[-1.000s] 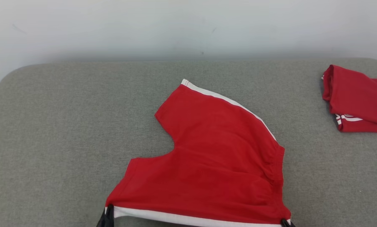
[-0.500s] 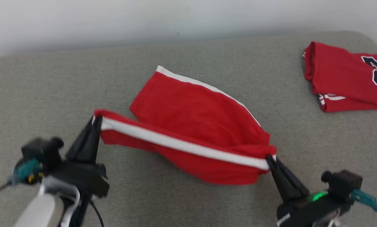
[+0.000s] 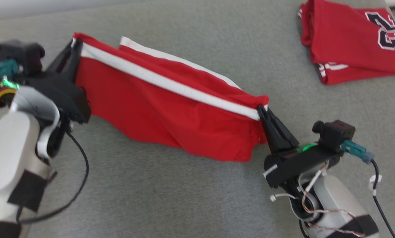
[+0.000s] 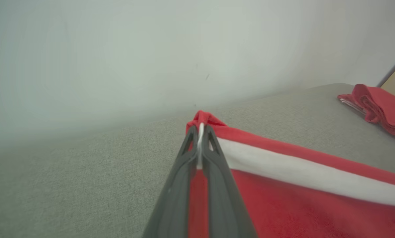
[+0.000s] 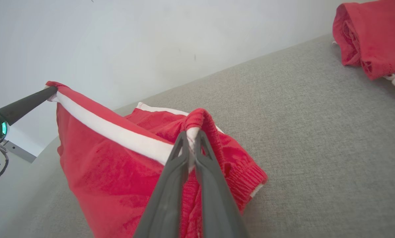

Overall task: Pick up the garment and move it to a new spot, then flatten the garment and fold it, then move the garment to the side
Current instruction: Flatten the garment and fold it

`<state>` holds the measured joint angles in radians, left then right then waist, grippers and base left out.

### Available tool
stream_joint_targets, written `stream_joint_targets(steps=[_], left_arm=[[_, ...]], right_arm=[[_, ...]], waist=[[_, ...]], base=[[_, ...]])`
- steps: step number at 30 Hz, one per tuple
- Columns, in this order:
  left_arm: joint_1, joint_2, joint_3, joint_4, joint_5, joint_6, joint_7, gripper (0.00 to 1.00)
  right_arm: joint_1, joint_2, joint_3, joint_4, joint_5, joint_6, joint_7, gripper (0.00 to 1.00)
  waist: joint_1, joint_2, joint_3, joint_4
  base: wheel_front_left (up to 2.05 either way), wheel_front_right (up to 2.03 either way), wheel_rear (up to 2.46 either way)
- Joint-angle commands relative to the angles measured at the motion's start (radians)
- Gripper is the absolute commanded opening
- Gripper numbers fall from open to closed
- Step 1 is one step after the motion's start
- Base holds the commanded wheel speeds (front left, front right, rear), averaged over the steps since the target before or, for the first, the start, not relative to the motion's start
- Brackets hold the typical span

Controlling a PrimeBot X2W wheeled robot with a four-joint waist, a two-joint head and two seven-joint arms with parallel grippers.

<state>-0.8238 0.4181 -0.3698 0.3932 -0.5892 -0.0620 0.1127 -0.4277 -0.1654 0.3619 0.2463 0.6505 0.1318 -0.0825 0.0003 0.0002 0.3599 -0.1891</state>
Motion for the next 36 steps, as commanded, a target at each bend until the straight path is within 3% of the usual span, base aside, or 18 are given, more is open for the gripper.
stream_joint_targets(steps=[1, 14, 15, 16, 17, 18, 27, 36], left_arm=[[-0.034, 0.008, -0.004, 0.029, 0.021, -0.007, 0.005, 0.0], [-0.233, -0.026, -0.073, 0.324, 0.064, -0.049, -0.06, 0.0], [-0.239, -0.029, -0.072, 0.341, 0.058, -0.049, -0.072, 0.0], [-0.243, -0.032, -0.077, 0.357, 0.058, -0.052, -0.081, 0.0], [-0.248, -0.034, -0.084, 0.371, 0.065, -0.054, -0.096, 0.42], [-0.25, -0.037, -0.088, 0.385, 0.064, -0.057, -0.107, 1.0], [-0.202, -0.064, -0.1, 0.431, 0.015, -0.068, -0.244, 1.0], [-0.098, -0.026, -0.101, 0.397, -0.043, -0.068, -0.3, 1.0]], right_arm=[[-0.025, 0.009, 0.003, 0.019, 0.008, -0.003, -0.016, 0.0], [-0.182, 0.059, 0.041, 0.201, 0.026, -0.003, -0.089, 0.0], [-0.188, 0.059, 0.046, 0.208, 0.026, -0.003, -0.094, 0.05], [-0.192, 0.057, 0.05, 0.214, 0.025, -0.003, -0.099, 0.65], [-0.195, 0.054, 0.053, 0.218, 0.025, -0.003, -0.107, 1.0], [-0.194, 0.049, 0.058, 0.222, 0.023, -0.003, -0.112, 1.0], [-0.125, -0.017, 0.056, 0.163, -0.012, -0.003, -0.165, 1.0], [0.056, -0.021, -0.052, -0.017, -0.077, -0.003, -0.182, 1.0]], waist=[[-0.0003, -0.0002, 0.069, -0.067], [-0.0003, -0.0002, 0.111, -0.11], [-0.0003, -0.0002, 0.111, -0.11], [-0.0003, -0.0002, 0.11, -0.109], [-0.0003, -0.0002, 0.107, -0.108], [-0.0003, -0.0002, 0.103, -0.106], [-0.0003, -0.0002, 0.006, -0.068], [-0.0003, -0.0002, -0.09, -0.051]], base=[[0.0, 0.0, 0.0], [0.0, 0.0, 0.0], [0.0, 0.0, 0.0], [0.0, 0.0, 0.0], [0.0, 0.0, 0.0], [0.0, 0.0, 0.0], [0.0, 0.0, 0.0], [0.0, 0.0, 0.0]])
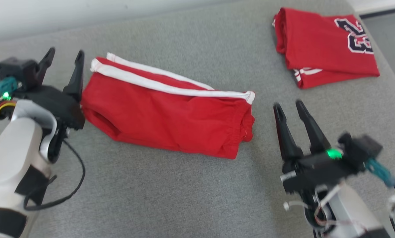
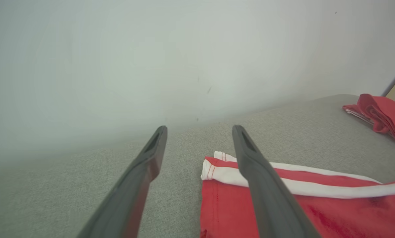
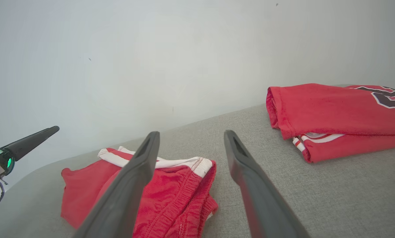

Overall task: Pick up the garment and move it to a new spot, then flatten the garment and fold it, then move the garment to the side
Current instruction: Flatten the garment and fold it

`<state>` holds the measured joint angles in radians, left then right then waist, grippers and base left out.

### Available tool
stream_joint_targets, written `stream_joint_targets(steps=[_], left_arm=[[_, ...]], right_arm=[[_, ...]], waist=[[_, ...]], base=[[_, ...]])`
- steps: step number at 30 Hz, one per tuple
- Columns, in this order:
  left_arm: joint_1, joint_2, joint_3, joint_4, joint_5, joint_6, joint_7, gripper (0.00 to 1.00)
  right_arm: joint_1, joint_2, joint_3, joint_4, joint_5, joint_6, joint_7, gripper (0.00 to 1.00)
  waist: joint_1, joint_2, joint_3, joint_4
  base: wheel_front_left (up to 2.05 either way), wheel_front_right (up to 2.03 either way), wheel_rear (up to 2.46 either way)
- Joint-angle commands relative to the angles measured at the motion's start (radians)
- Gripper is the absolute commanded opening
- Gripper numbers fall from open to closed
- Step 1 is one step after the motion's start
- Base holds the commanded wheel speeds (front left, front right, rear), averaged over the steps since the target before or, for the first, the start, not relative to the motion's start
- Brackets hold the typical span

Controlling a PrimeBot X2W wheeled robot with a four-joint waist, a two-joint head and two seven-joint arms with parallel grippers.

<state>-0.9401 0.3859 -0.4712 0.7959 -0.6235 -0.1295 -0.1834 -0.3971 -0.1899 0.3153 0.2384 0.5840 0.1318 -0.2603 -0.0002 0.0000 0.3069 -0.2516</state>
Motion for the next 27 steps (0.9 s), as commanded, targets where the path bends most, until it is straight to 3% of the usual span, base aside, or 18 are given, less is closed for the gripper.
stream_joint_targets(steps=[1, 8, 13, 21, 27], left_arm=[[0.03, 0.012, 0.0, -0.013, -0.015, 0.0, -0.005, 1.0], [0.097, 0.057, 0.001, -0.047, -0.027, 0.004, 0.004, 1.0], [0.105, 0.087, -0.009, -0.066, -0.022, 0.004, 0.044, 1.0], [0.061, 0.134, -0.07, -0.079, -0.013, 0.001, 0.228, 1.0], [0.052, 0.158, -0.123, -0.046, -0.039, 0.0, 0.432, 1.0]], right_arm=[[0.048, 0.009, -0.019, -0.036, -0.022, -0.003, -0.005, 1.0], [0.226, 0.052, -0.081, -0.209, -0.128, -0.003, -0.005, 1.0], [0.292, 0.071, -0.091, -0.247, -0.155, -0.003, -0.005, 1.0], [0.281, 0.086, -0.077, -0.256, -0.165, -0.003, -0.005, 1.0], [0.263, 0.1, -0.068, -0.243, -0.168, -0.003, -0.005, 1.0]], waist=[[0.0002, 0.0, -0.044, 0.011], [0.0002, 0.0, -0.088, -0.002], [0.0002, 0.0, -0.088, -0.017], [0.0002, 0.0, -0.048, -0.061], [0.0002, 0.0, -0.023, -0.091]], base=[[0.0, 0.0, 0.0], [0.0, 0.0, 0.0], [0.0, 0.0, 0.0], [0.0, 0.0, 0.0], [0.0, 0.0, 0.0]])
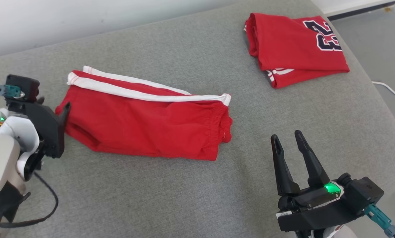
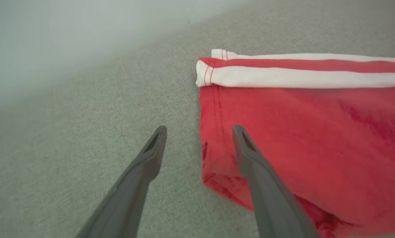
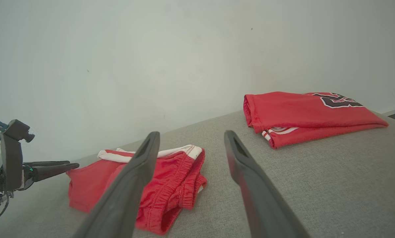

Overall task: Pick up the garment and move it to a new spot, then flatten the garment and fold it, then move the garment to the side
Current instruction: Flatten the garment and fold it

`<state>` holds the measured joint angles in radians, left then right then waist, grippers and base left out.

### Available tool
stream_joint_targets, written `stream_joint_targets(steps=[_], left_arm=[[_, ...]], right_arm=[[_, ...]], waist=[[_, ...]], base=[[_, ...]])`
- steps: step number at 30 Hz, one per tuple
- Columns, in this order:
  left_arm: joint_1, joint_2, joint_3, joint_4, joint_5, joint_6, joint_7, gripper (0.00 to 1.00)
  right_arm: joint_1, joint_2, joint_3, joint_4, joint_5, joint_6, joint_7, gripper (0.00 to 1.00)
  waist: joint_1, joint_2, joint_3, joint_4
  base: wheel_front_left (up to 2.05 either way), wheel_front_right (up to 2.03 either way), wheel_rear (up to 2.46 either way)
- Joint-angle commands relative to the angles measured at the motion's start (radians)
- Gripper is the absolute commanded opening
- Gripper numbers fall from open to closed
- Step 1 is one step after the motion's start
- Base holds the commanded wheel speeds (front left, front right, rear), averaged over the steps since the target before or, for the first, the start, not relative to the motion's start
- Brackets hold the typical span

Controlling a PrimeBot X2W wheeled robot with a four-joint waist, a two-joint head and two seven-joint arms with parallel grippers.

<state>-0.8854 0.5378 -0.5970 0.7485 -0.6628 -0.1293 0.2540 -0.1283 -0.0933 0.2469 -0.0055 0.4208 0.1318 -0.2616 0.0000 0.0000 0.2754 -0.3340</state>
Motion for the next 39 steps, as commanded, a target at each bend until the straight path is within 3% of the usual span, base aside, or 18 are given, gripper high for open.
stream_joint_targets(steps=[1, 12, 13, 14, 15, 16, 25, 32, 39], left_arm=[[0.001, 0.008, -0.005, 0.008, -0.007, 0.0, 0.028, 1.0], [0.023, 0.028, -0.059, -0.016, -0.096, 0.0, 0.329, 1.0], [0.027, 0.028, -0.059, -0.023, -0.105, 0.0, 0.347, 0.96], [0.028, 0.029, -0.058, -0.032, -0.11, 0.005, 0.353, 0.48], [0.03, 0.031, -0.058, -0.039, -0.11, 0.007, 0.355, 0.33], [0.033, 0.033, -0.061, -0.047, -0.106, 0.011, 0.356, 0.0], [0.039, 0.016, -0.044, -0.106, -0.091, 0.037, 0.25, 0.0], [0.099, -0.031, -0.046, -0.171, -0.116, 0.039, 0.177, 0.0], [0.204, -0.048, -0.039, -0.276, -0.137, 0.076, 0.119, 0.0]], right_arm=[[-0.007, 0.005, 0.001, 0.002, -0.006, -0.003, -0.004, 1.0], [-0.015, 0.01, -0.002, 0.017, -0.009, -0.003, -0.004, 1.0], [-0.016, 0.011, -0.002, 0.019, -0.01, -0.003, -0.004, 1.0], [-0.017, 0.012, -0.002, 0.02, -0.011, -0.003, -0.004, 1.0], [-0.018, 0.012, -0.002, 0.021, -0.011, -0.003, -0.004, 1.0], [-0.019, 0.013, -0.002, 0.022, -0.012, -0.003, -0.004, 1.0], [-0.014, -0.001, -0.012, 0.029, -0.023, -0.003, -0.004, 1.0], [0.018, -0.013, -0.039, 0.039, -0.032, -0.003, -0.004, 1.0], [0.052, -0.021, -0.071, 0.048, -0.044, -0.003, -0.004, 1.0]], waist=[[0.0, 0.0, 0.01, -0.012], [0.0, 0.0, 0.015, -0.027], [0.0, 0.0, 0.014, -0.027], [0.0, 0.0, 0.014, -0.027], [0.0, 0.0, 0.014, -0.026], [0.0, 0.0, 0.013, -0.026], [0.0, 0.0, -0.025, 0.023], [0.0, 0.0, -0.099, 0.124], [0.0, 0.0, -0.156, 0.21]], base=[[0.0, 0.0, 0.0], [0.0, 0.0, 0.0], [0.0, 0.0, 0.0], [0.0, 0.0, 0.0], [0.0, 0.0, 0.0], [0.0, 0.0, 0.0], [0.0, 0.0, 0.0], [0.0, 0.0, 0.0], [0.0, 0.0, 0.0]])
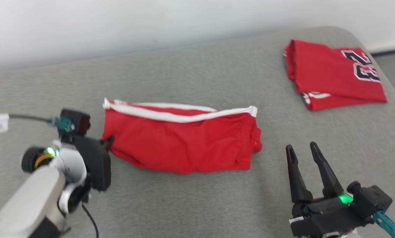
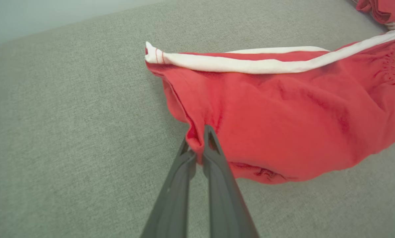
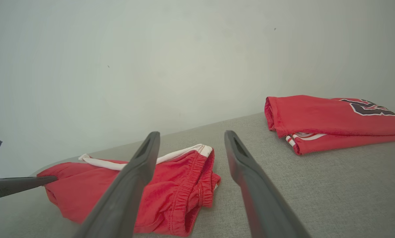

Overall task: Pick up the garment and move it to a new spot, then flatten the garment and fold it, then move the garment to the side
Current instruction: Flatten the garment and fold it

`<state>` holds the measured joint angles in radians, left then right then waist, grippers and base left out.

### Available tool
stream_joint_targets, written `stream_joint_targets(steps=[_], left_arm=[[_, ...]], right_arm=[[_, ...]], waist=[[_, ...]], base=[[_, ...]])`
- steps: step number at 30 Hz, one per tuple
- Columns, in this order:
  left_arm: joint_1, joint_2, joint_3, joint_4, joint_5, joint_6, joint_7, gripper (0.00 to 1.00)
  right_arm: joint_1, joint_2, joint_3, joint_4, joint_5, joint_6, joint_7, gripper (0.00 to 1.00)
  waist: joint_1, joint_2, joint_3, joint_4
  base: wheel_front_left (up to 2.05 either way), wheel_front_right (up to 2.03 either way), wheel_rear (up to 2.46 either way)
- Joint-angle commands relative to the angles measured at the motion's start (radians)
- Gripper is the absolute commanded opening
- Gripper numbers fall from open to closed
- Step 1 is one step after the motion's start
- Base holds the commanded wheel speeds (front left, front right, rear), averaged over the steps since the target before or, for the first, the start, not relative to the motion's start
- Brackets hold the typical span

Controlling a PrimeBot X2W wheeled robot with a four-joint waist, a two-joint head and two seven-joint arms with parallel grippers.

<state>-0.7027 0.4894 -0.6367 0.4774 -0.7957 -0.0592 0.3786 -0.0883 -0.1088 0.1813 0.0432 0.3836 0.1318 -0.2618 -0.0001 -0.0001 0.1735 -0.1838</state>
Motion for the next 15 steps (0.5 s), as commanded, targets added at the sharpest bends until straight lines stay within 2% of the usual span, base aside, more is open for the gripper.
stream_joint_targets(steps=[1, 8, 14, 15], left_arm=[[0.039, 0.003, 0.002, -0.02, -0.005, 0.011, -0.015, 0.0], [0.206, -0.001, 0.026, -0.122, -0.048, 0.075, -0.08, 0.0], [0.317, -0.027, 0.039, -0.144, -0.07, 0.107, -0.161, 0.0], [0.322, -0.029, 0.045, -0.144, -0.058, 0.112, -0.192, 0.58]], right_arm=[[0.018, -0.005, -0.009, 0.001, -0.008, -0.003, -0.004, 1.0], [0.06, -0.004, -0.033, 0.003, -0.015, -0.003, -0.004, 1.0], [0.073, -0.014, -0.038, 0.007, -0.016, -0.003, -0.004, 1.0], [0.07, -0.016, -0.037, 0.007, -0.016, -0.003, -0.004, 1.0]], waist=[[0.0001, 0.0001, -0.06, 0.068], [0.0001, 0.0001, -0.088, 0.11], [0.0001, 0.0001, -0.087, 0.123], [0.0001, 0.0001, -0.086, 0.124]], base=[[0.0, 0.0, 0.0], [0.0, 0.0, 0.0], [0.0, 0.0, 0.0], [0.0, 0.0, 0.0]])
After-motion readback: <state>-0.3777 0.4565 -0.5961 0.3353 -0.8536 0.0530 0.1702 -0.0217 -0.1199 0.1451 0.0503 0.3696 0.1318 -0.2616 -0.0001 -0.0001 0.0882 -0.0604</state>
